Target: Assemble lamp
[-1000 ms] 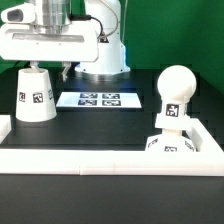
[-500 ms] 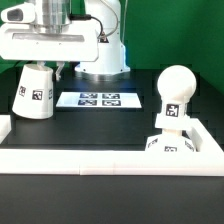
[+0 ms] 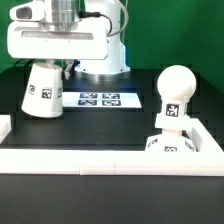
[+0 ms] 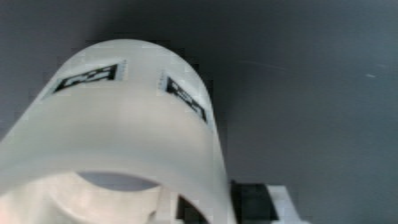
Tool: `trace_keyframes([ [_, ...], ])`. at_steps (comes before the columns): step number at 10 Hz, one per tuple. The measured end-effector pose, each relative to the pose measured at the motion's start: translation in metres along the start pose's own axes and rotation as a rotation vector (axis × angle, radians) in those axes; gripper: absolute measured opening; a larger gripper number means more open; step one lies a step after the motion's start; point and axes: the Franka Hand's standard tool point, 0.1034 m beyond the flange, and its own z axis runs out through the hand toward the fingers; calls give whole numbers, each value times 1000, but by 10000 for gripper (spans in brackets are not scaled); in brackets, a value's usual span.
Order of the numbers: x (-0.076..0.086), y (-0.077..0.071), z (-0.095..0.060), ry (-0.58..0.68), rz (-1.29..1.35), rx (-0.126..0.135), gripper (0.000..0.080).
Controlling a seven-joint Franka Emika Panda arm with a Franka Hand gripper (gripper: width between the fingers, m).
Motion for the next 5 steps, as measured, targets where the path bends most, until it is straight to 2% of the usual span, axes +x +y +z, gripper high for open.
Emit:
trace_keyframes([
  [1, 2, -9, -6, -7, 10, 13, 44],
  [3, 16, -37, -26, -11, 47, 36, 44],
  [5, 31, -55, -37, -9, 66, 42, 44],
])
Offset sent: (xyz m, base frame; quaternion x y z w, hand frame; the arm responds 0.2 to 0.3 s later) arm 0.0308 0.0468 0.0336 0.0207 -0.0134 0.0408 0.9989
